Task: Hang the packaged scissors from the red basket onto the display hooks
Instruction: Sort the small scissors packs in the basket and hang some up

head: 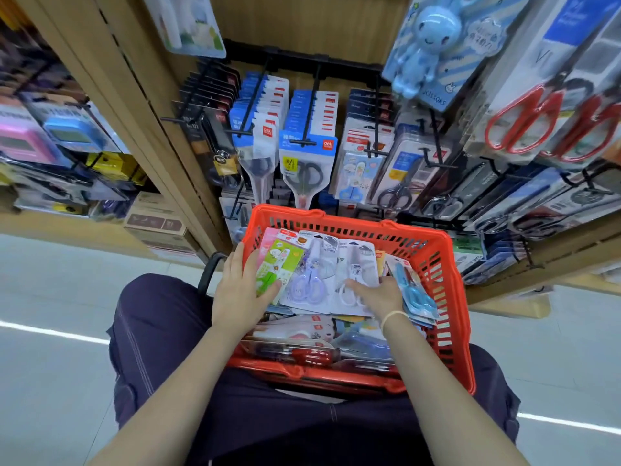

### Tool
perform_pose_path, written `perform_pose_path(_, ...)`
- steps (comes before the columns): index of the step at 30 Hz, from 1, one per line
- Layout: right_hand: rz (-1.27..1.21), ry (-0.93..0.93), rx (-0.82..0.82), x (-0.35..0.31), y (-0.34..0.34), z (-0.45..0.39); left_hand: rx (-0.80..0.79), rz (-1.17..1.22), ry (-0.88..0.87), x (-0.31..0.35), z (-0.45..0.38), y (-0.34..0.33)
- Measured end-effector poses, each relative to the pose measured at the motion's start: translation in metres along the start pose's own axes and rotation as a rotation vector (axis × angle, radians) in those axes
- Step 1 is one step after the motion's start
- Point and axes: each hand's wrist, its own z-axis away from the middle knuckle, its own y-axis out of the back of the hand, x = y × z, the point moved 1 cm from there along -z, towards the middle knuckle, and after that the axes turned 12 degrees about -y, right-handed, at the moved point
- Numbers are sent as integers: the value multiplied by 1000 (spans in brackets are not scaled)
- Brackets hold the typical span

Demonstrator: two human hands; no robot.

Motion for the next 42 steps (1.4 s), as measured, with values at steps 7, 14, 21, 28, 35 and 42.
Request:
perform_pose_path(7, -41, 23, 27, 10, 26, -3, -4, 4, 46, 0, -1, 1)
perform_pose_path(14, 4, 75, 35, 11, 29, 3, -29, 134, 27, 26, -23, -10)
perform_pose_path(21, -89, 64, -58, 5, 36, 14, -290, -47, 54, 26, -38, -32)
perform_pose_path(28, -359, 60, -135, 19, 59, 16, -377, -104, 139, 26, -25, -27)
perform_pose_path(35, -341, 204, -281, 1, 35, 43, -62, 676, 240, 67, -37, 7)
perform_pose_path(42, 23, 309, -319, -15, -16, 54, 70, 1202, 445, 51, -18, 26)
